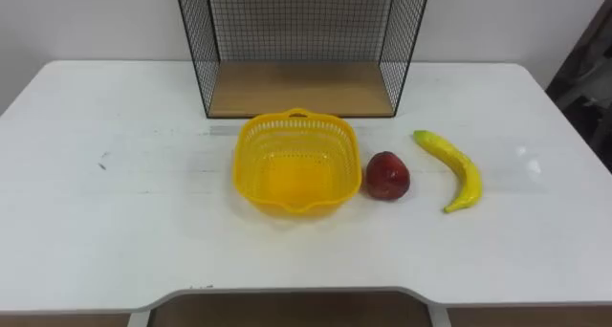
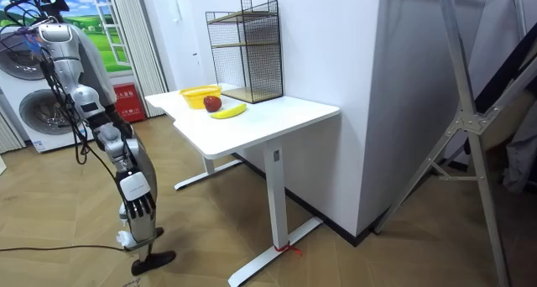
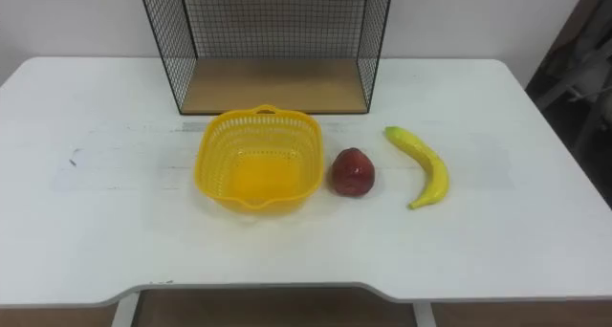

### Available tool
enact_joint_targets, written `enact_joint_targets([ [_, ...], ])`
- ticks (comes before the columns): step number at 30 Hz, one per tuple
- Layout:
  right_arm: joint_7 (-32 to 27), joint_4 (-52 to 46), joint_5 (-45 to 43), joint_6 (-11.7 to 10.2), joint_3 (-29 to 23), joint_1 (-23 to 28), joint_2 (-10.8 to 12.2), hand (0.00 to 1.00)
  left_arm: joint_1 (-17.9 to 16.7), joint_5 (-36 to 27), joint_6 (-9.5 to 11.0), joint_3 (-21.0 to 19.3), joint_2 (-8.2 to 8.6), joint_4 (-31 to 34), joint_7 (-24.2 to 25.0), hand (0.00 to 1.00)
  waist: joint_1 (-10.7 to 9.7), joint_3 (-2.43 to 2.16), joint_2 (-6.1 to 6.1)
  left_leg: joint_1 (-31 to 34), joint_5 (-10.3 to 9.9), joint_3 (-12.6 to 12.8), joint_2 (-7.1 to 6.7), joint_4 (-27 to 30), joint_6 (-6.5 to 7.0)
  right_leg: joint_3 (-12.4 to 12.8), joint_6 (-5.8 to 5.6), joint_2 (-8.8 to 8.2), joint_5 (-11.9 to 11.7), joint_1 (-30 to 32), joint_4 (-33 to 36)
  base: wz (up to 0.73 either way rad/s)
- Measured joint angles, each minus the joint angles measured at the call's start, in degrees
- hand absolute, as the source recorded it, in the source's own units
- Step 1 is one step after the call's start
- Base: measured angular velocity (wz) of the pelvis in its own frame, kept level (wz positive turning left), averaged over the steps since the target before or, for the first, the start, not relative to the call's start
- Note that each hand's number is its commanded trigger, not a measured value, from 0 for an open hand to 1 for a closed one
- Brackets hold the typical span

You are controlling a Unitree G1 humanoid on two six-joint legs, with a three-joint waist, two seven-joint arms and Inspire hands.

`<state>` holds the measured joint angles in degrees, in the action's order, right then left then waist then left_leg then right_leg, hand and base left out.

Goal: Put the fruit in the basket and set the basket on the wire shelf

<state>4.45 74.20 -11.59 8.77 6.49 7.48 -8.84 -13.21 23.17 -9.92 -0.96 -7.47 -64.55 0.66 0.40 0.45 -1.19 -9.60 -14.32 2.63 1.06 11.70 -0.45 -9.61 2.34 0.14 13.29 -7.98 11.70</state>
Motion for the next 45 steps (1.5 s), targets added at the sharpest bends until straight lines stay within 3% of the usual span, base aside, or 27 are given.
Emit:
enact_joint_targets([
  [16,-0.74,0.18,3.4,0.06,-1.77,0.08,0.06,0.0,-0.07,-1.11,-0.05,-0.5,0.04,-0.65,-0.22,0.0,-0.04,-0.06,0.09,-0.1,0.0,0.17,0.02,-0.2,0.0,0.14,0.0,0.04,0.0,-0.19,-0.01,0.0],
  [25,-6.94,1.79,28.53,1.19,-10.75,3.23,0.29,0.0,-2.47,-1.17,-0.26,-5.43,0.27,0.12,-0.41,0.0,-0.69,-0.03,0.21,-0.59,0.0,0.45,0.02,-0.31,0.0,0.16,-0.06,0.05,0.12,-0.78,-0.09,0.0],
  [30,-11.9,1.12,58.47,-1.31,-23.87,2.93,0.29,0.0,-3.32,-2.04,1.05,-10.29,0.3,0.11,-0.46,0.0,-2.62,-0.04,-0.15,-0.98,0.0,0.98,0.12,-0.31,0.0,0.61,-0.04,0.18,0.13,-0.82,0.03,-0.04],
  [35,-16.06,-2.63,74.96,-3.76,-33.91,2.3,-0.34,0.0,-4.28,-5.38,1.86,-14.73,-0.24,0.19,-0.67,0.0,-4.67,-0.17,-0.41,-0.41,0.0,1.38,0.03,-0.03,0.0,1.05,-0.08,0.09,0.14,-0.13,0.02,-0.03],
  [40,-23.96,-12.29,81.55,-5.24,-41.01,1.83,-0.59,0.0,-5.46,-5.43,2.07,-15.08,-0.26,3.04,-1.95,0.0,-5.24,-0.42,-0.87,-0.25,0.0,2.19,0.01,-0.13,0.0,1.64,-0.12,0.1,0.04,0.34,0.85,-0.1],
  [45,-33.85,-28.81,78.83,-9.74,-42.38,1.33,-0.62,0.0,-5.14,-5.02,4.27,-15.65,-1.08,4.46,-4.41,0.0,-5.35,-0.38,-1.86,0.18,0.0,2.44,0.03,-0.33,0.0,1.67,-0.14,0.11,0.25,1.13,0.96,-0.01],
])
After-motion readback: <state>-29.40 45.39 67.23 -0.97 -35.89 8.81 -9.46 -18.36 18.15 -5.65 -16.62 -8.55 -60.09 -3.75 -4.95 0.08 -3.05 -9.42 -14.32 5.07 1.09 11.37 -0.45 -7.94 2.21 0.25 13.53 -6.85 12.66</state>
